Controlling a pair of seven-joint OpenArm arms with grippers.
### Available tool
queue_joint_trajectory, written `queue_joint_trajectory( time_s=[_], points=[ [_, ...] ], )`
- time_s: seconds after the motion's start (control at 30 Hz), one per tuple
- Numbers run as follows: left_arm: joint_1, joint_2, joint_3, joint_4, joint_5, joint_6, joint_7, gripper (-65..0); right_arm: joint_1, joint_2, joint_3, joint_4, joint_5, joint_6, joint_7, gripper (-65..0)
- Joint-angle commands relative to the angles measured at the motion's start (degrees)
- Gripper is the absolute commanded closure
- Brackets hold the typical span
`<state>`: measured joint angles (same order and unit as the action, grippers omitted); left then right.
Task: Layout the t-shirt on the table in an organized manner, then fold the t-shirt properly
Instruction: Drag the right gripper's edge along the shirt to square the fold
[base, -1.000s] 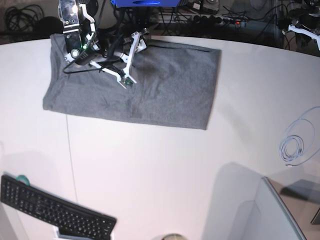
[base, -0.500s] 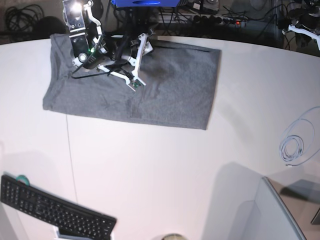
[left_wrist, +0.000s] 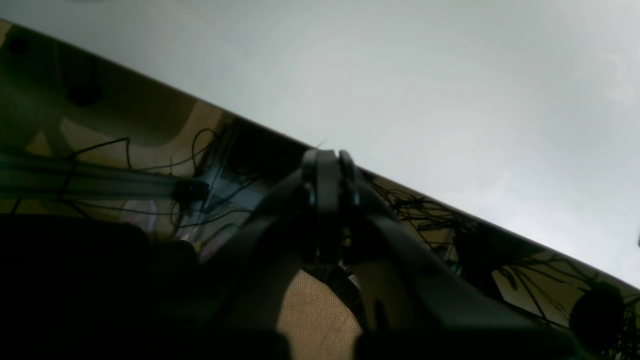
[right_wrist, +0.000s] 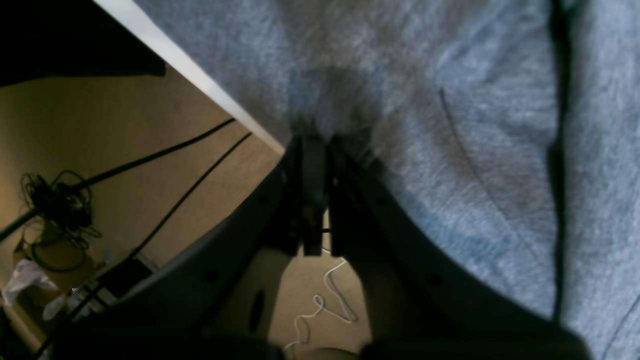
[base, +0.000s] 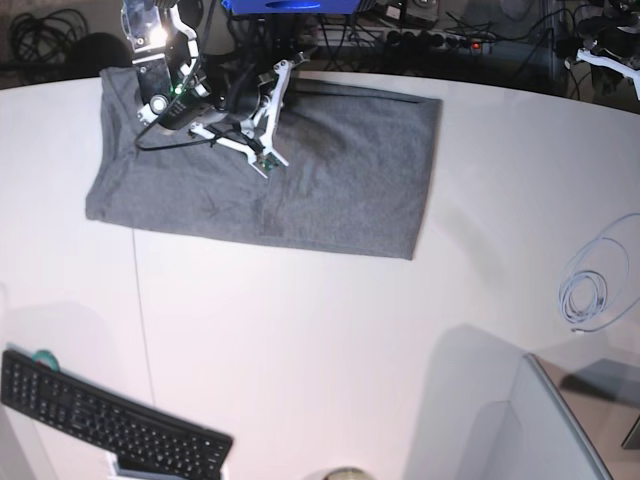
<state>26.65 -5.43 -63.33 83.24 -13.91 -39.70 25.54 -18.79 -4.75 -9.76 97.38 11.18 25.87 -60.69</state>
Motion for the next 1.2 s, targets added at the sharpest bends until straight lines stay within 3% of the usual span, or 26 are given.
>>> queue_joint_trajectory(
  time_s=[0.0,0.67,0.73,0.9,0.97,1.07,1.17],
  points=[
    [0.38,-0.94,-0.36,0.85,-0.81,-0.3,-1.14,0.0,0.19,-0.21,-0.04,1.03,0.56,-0.24,0.42,-0.6],
    [0.47,-1.38,-0.27,0.76,-0.81,-0.3,-1.23,0.0,-2.36,-0.21,-0.04,1.03,0.38,-0.24,-0.63,-1.8],
    [0.38,-1.38,-0.27,0.76,-0.81,-0.3,-1.14,0.0,-2.62,-0.21,-0.04,1.39,0.38,-0.33,-0.63,-7.8],
    [0.38,-1.38,-0.19,0.76,-0.81,-0.3,-1.14,0.0,-3.59,1.63,1.36,5.52,0.38,-0.33,-0.63,-32.3],
    [0.38,-1.38,-0.19,0.76,-0.9,-0.3,-1.06,0.0,-4.03,2.25,1.63,8.77,0.29,-0.42,-0.72,-35.7],
    [0.29,-1.03,-0.1,1.02,-0.99,-0.3,-0.97,0.0,-4.2,3.04,1.28,11.85,0.29,-0.42,-0.46,-33.3],
    [0.29,-0.77,2.98,2.16,-1.08,-0.3,-0.97,0.0,-0.51,2.78,1.19,11.58,0.64,-0.07,-0.28,-23.4]
  ],
)
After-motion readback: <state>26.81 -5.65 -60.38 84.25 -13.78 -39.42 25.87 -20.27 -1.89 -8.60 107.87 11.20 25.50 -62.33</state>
